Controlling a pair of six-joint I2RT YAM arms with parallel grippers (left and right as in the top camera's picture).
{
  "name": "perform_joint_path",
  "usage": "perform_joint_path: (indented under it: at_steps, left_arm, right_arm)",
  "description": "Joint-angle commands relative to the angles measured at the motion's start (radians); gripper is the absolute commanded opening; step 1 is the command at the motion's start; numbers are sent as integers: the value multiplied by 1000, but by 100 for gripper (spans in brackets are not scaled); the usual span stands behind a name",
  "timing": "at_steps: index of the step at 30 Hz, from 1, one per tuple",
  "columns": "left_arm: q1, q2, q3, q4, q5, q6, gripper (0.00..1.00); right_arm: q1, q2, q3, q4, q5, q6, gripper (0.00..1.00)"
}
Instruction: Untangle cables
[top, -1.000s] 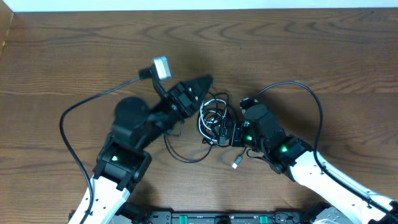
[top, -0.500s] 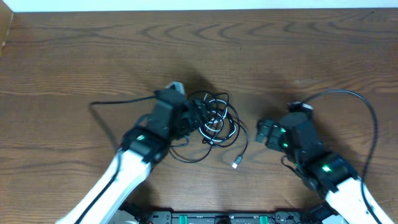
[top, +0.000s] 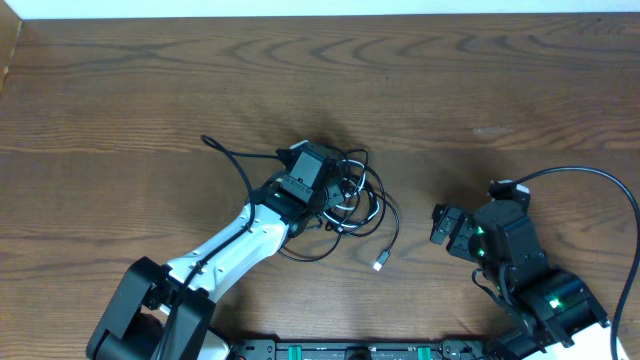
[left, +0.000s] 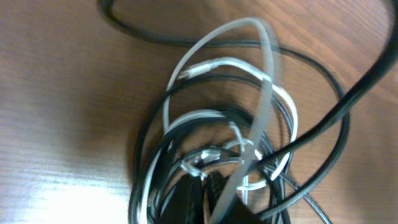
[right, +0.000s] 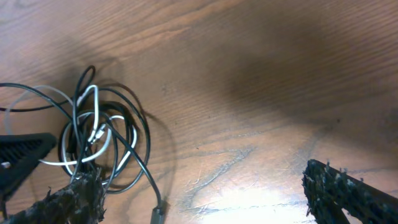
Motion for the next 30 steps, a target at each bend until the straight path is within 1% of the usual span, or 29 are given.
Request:
perform_joint_path:
  at_steps: [1,3,8,11,13,16,20,23,26,28,30]
  left_arm:
    - [1,-24,7,6,-79,10,8]
    - [0,-66,7,5,-60,10,8]
    - [0,-244,8,6,31,10,8]
    - [0,-374,8,7,42,9,7]
    - [1,-457,8,7,40,9,8]
    - [0,-559,8,7,41,9,7]
    - [-1,-615,8,7,42,-13,8]
    - [0,-621,8,15,45,-65,8]
    - [0,-619,8,64,103,-74,7]
    - [-1,-619,8,113,148,-102,7]
    - [0,-620,8,174,196,-132,8]
  right_arm:
    - [-8,36,-2,-4,10,2,99]
    - [-8,71,-2,4,-18,0,99]
    - [30,193,-2,46,-199,-53,99]
    - [79,260,-2,136,-256,-53,99]
    - [126,301,-2,233,-304,-68,99]
    - [183,363,-2,349,-317,-50,99]
    - [243,462,-2,486,-352,4,99]
    - [282,535,-2,597,-316,63,99]
    - [304,615,-2,778,-314,66,99]
    - [321,673,-2,910,-311,65,99]
    - [337,731,-2,1006,-276,72,99]
